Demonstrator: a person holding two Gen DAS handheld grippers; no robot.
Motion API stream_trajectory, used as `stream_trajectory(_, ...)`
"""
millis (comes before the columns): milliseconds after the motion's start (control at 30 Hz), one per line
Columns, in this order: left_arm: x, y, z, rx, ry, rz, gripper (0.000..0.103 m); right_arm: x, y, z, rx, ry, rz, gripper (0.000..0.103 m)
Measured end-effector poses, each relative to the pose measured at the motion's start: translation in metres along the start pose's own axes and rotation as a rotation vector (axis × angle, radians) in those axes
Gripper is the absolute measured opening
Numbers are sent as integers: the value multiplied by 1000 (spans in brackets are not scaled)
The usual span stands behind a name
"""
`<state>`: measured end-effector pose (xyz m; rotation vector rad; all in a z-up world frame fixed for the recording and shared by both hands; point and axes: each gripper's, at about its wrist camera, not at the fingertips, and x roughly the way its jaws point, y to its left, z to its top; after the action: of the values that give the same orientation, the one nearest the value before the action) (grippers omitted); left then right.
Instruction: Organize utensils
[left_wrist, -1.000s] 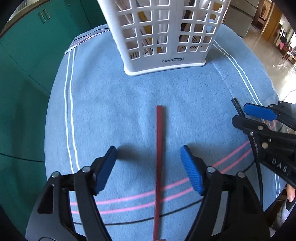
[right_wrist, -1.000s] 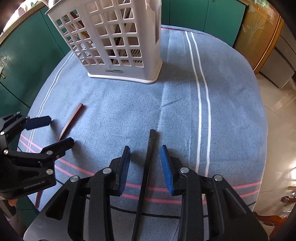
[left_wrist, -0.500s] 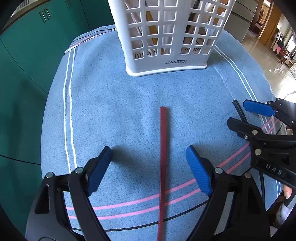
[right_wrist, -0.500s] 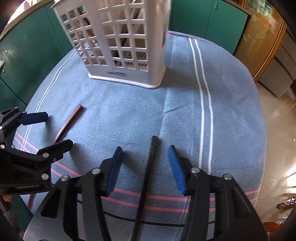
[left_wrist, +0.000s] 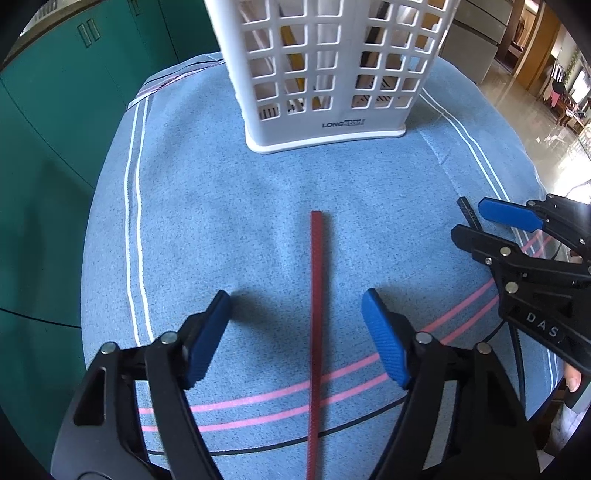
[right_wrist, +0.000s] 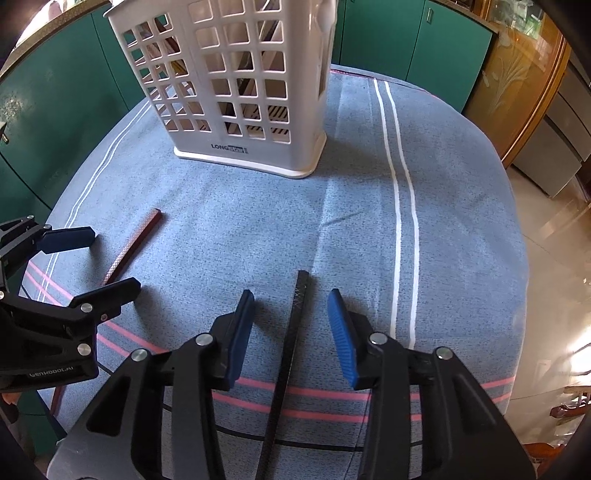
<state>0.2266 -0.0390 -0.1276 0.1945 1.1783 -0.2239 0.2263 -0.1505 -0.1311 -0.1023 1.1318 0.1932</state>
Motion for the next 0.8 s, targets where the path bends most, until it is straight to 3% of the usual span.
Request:
stream_trajectory(133,1,-5,7,30,18,6,70,2,-2,4,-5,15,-1,42)
stream_trajectory(233,0,-7,8,36,27,-28,55,2,-2,5,-6,19,-1,42)
stream_trajectory(367,-3,-14,8,41,22,-38,27,2,-2,6,2,20,1,41)
stream_trajectory(400,-4,-15,7,38,21,-40,18,2,-1,6,0,18,5,35)
stream_trajectory(500,-4,-14,9,23,25,-43,6,0,4,3,-20,22,24,13)
stream_trajectory(533,-4,-13,8,18,25,-47,6,0,5,3,-21,24,31,9)
stream_trajectory(800,-21,-3,3,-20,-30,-40,6,-15,7,-2,2,-7,56,7)
